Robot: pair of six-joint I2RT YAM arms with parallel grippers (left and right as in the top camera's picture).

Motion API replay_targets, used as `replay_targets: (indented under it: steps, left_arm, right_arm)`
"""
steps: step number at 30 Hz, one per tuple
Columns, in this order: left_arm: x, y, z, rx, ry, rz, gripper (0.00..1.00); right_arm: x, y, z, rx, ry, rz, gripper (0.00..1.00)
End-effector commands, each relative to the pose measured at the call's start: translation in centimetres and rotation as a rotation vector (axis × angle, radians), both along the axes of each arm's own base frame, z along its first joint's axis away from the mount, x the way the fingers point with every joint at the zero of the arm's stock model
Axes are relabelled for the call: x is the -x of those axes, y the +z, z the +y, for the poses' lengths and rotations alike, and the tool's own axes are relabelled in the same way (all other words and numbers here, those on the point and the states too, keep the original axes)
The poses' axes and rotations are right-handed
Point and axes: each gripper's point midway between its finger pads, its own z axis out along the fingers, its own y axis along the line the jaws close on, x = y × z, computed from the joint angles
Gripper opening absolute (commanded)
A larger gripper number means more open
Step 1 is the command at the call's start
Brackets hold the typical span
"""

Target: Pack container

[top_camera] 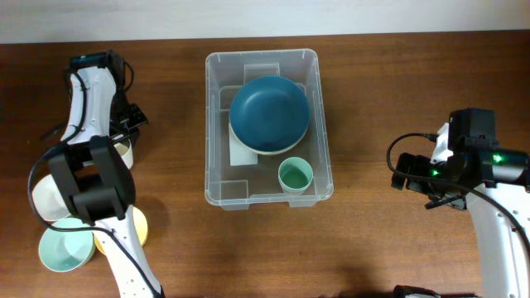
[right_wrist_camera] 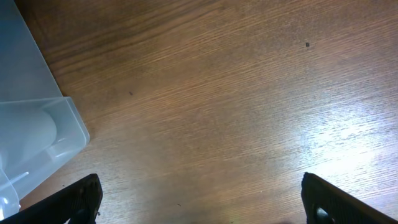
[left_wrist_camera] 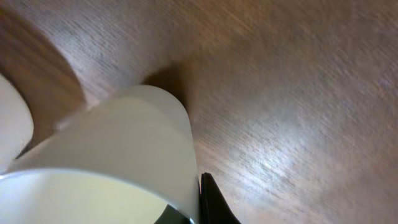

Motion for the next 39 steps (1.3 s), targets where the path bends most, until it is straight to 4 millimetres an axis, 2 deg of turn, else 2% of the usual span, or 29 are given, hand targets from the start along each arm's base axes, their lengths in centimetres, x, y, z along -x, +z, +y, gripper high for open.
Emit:
replay_targets:
  steps: [1,5,7,11,13,16,21,22,24,25,30,35,39]
  left_arm:
    - [-2.0,7.4,-3.0,0.01,-0.058,-0.19,0.01]
    - [-2.2,13.5,-7.0,0.005,-0.153,-0.344,0.0]
    - [-1.9,16.7,-9.8,0.011,-0.218,-0.43,0.0]
    - [-0.2,21.3,-16.9,0.053,-0.385,-0.567,0.01]
    - [0.9,22.3,-20.7,0.082,-0.474,-0.594,0.01]
    - [2.7,22.2,-26.0,0.129,-0.563,-0.594,0.01]
    - [6.0,20.8,-34.1,0.219,-0.738,-0.569,0.01]
    - [7.1,20.0,-36.2,0.237,-0.788,-0.547,0.01]
    - [8.3,18.7,-38.2,0.245,-0.84,-0.51,0.01]
    - [9.5,17.2,-39.8,0.258,-0.88,-0.461,0.01]
    - [11.9,13.7,-42.7,0.328,-0.931,-0.327,0.01]
    - [13.0,11.6,-42.7,0.306,-0.941,-0.235,0.01]
    - [13.0,11.5,-42.5,0.302,-0.939,-0.228,0.01]
  right_arm:
    - [0.1,-0.2,-0.1,-0.005,-0.013,0.006,0.98]
    - [0.1,-0.2,-0.1,-0.005,-0.014,0.006,0.98]
    - [0.1,-0.2,-0.1,-0.005,-0.014,0.006,0.98]
    - [0.1,-0.2,-0.1,-0.005,-0.014,0.006,0.98]
    - [0.1,-0.2,-0.1,-0.005,-0.013,0.006,0.98]
    - [0.1,-0.2,-0.1,-0.005,-0.014,0.006,0.98]
    - [0.1,-0.2,-0.1,-0.005,-0.014,0.006,0.98]
    - [0.1,-0.2,-0.1,-0.005,-0.013,0.006,0.98]
    - [0.1,-0.2,-0.1,-0.005,-0.013,0.006,0.98]
    - [0.1,-0.2,-0.1,-0.005,-0.013,0.007,0.98]
    - [0.1,-0.2,-0.1,-0.005,-0.013,0.007,0.98]
    - [0.2,-0.2,-0.1,-0.006,-0.014,0.011,0.98]
    - [0.2,-0.2,-0.1,-0.005,-0.013,0.011,0.98]
